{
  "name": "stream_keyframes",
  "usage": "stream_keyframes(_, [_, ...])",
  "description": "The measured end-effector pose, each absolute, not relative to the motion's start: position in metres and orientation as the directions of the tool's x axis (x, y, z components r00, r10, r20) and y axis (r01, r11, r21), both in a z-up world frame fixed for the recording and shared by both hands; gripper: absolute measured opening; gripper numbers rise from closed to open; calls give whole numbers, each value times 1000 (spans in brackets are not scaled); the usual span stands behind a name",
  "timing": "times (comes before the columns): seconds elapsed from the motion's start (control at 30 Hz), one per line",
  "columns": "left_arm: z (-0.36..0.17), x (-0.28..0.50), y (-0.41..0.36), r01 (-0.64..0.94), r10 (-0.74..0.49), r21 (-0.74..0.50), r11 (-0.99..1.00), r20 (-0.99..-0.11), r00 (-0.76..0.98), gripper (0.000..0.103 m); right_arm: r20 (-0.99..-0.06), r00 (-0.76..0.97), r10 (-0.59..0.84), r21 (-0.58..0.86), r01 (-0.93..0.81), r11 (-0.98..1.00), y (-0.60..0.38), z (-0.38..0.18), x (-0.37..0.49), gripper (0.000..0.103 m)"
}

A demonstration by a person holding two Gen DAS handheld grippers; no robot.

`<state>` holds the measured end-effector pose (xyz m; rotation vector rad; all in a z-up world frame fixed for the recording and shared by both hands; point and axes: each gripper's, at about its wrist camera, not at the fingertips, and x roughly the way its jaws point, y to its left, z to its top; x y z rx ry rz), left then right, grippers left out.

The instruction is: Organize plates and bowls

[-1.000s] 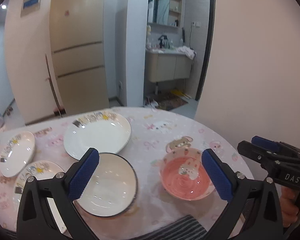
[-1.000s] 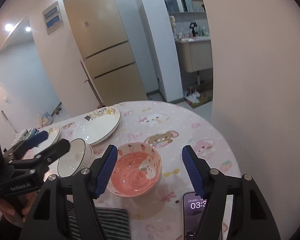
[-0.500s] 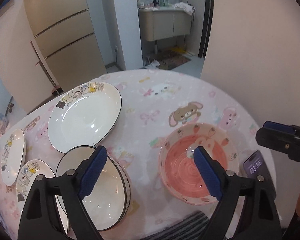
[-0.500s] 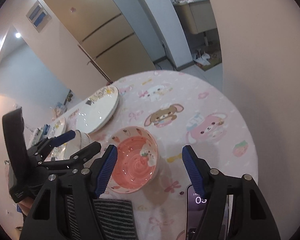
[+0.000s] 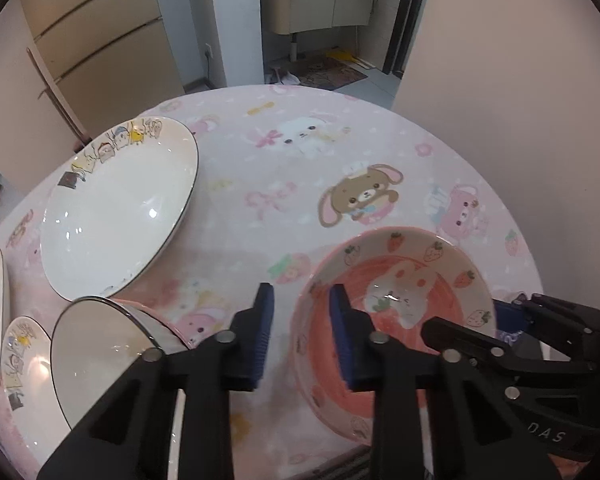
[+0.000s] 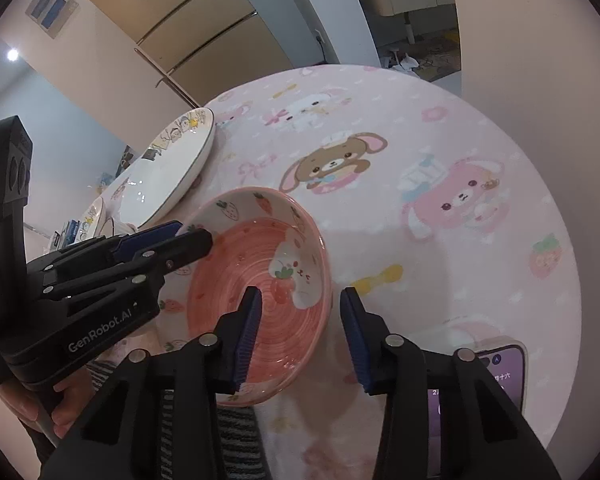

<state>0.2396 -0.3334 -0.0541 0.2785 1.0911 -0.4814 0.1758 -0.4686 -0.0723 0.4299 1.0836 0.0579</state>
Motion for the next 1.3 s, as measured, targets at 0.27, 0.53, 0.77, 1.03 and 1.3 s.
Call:
stream_keyframes(0.27, [-57,239,-337,533,-258,-30,846,-897,359,13,-847,465,259,371,168,913,-466,-84,184,32])
stream_keyframes(0.53, [-55,238,-335,538,-274,-42,842,-893,358,12,-874,461,153,272,205,940,-460,-84,182,13])
stream_keyframes(0.77, [-33,226,-324,554,-384,-114,825,-832,401,12,-858,487,163,302,221,928,-465,-64,173,13])
stream_keyframes(1.03, [6,209,-309,539,-385,-74,839,-781,492,12,-818,555,150,300,189,935,-450,-21,165,13])
stream_keyframes(1.3, [46,197,-272,497,-389,-81,864,-733,558,12,-769,616,170,300,114,947,-412,22,161,13])
